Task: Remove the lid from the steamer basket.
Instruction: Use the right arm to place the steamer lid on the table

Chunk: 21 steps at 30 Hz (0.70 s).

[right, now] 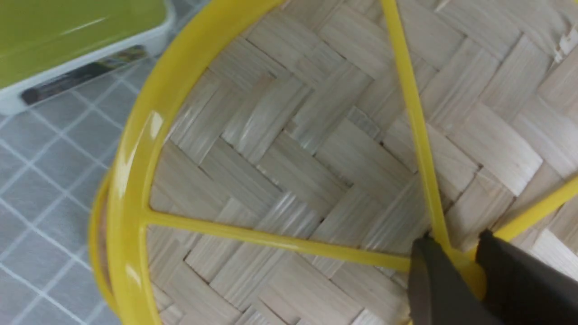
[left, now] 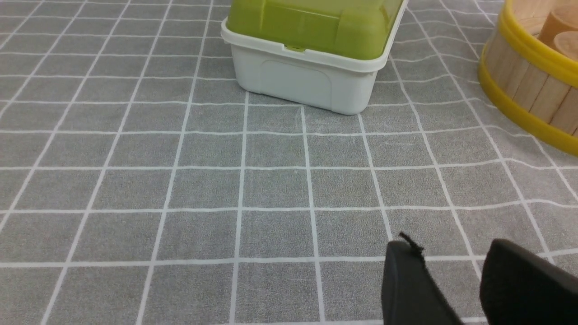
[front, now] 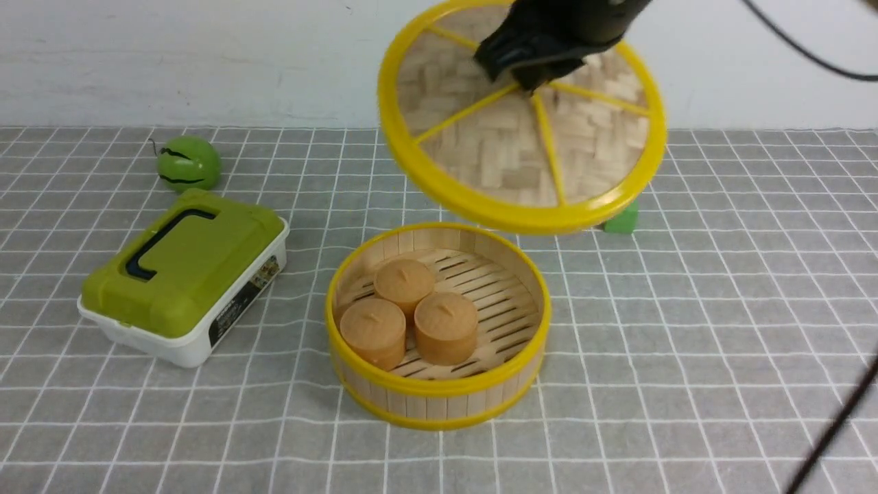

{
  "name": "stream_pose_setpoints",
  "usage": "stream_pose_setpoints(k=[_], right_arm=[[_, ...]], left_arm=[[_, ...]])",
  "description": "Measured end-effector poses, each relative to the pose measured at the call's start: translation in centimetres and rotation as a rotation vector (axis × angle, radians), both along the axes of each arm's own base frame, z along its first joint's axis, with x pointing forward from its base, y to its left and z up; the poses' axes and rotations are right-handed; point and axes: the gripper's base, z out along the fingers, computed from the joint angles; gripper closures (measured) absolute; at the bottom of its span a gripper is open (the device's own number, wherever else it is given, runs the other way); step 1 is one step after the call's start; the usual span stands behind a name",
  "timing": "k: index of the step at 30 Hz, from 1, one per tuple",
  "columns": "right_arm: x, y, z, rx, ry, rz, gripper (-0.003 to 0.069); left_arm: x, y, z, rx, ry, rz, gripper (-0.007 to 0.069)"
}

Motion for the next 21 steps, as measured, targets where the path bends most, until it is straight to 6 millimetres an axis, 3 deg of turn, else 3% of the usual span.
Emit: stream_pose_setpoints(k=[1,2,3,4,5,8,9,11,12,13,17,21], right_arm=[[-0.1,-0.7,0.3,0.003,-0.005,-0.013,0.0578],[-0.2,-3.3,-0.1,-0.015,0.025,-0.073,0.0578],[-0.2,-3.6,-0.2,-0.017,0.029,-0.081,0.0578],[-0.2,-7.0,-1.5,-0.051,0.083,-0.163,0.0578],[-0.2,-7.4,-1.3,-0.051,0.079,-0.171,0.0578],[0.0,-12.3,-5.5,-0.113,0.218,-0.295,0.0578],[0.0,-12.5,-5.8,-0.116,0.227,-0.302,0.0578],[0.6,-14.8,-9.7,-0.101,0.300,-0.359,0.0578],[0.8,-15.1,-10.9,-0.079,0.310,-0.371,0.0578],[0.9,-15.2,-11.0,-0.071,0.304,-0.372,0.0578],[2.7,-14.8,-16.4,0.011,0.308,-0.382,0.0578],[4.5,-14.5,-19.5,0.033,0.299,-0.388,0.0578]], left_arm=[[0.0,0.0,0.0,0.000,0.000,0.000,0.0386],[0.0,0.0,0.0,0.000,0.000,0.000,0.0386],[0.0,0.0,0.0,0.000,0.000,0.000,0.0386],[0.0,0.0,0.0,0.000,0.000,0.000,0.0386],[0.0,0.0,0.0,0.000,0.000,0.000,0.0386],[0.0,0.0,0.0,0.000,0.000,0.000,0.0386],[0.0,0.0,0.0,0.000,0.000,0.000,0.0386],[0.0,0.0,0.0,0.000,0.000,0.000,0.0386],[0.0,0.0,0.0,0.000,0.000,0.000,0.0386],[0.0,0.0,0.0,0.000,0.000,0.000,0.0386],[0.0,0.0,0.0,0.000,0.000,0.000,0.0386],[0.0,0.0,0.0,0.000,0.000,0.000,0.0386]])
